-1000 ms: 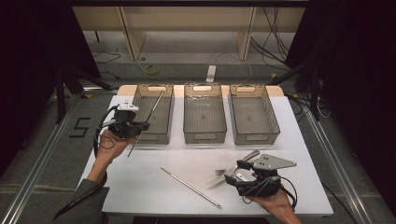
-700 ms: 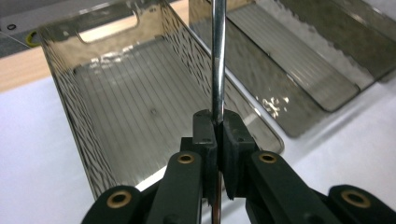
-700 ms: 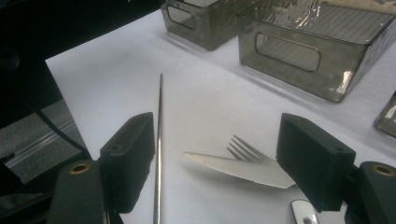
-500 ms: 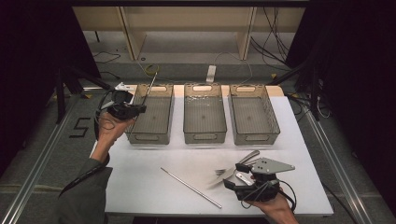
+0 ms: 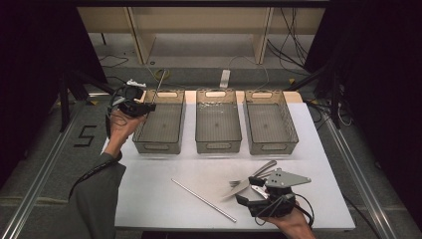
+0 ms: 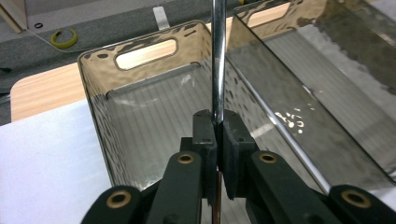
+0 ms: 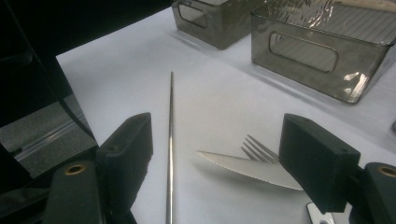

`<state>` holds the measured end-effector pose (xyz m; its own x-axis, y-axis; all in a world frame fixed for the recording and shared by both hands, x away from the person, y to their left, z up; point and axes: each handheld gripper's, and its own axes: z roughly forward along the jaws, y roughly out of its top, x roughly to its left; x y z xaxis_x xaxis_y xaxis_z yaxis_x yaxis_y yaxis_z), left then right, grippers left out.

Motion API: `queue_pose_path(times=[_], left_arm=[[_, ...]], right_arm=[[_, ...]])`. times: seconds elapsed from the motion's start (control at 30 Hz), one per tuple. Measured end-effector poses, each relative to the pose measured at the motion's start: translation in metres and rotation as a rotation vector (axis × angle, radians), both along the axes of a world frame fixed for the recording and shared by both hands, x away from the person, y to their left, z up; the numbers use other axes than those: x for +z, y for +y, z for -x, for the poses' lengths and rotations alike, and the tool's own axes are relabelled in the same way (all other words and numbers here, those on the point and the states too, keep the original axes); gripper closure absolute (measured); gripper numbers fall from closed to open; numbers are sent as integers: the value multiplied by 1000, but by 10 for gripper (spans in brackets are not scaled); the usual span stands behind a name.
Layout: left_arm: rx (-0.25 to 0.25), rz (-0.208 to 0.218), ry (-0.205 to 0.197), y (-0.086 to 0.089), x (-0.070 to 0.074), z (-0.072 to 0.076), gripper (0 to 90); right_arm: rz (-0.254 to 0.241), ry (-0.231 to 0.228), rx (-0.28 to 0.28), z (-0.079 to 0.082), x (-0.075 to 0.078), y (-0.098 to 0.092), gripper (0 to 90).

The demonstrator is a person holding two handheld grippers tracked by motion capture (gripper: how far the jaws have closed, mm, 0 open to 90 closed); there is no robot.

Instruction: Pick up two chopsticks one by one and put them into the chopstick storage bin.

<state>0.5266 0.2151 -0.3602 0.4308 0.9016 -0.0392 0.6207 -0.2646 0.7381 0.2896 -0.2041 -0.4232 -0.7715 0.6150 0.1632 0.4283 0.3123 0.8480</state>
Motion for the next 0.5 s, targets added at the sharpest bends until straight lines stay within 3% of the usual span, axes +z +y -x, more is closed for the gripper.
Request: queue_pose_path(times=[0.4,0.5], left_arm=[[17,-24,25,-2,-24,-13,847],[31,-6,25,-1,-27,-13,845]], right_arm=[[8,14,14,0,0,1,269],[7,13,17,0,0,1,269]])
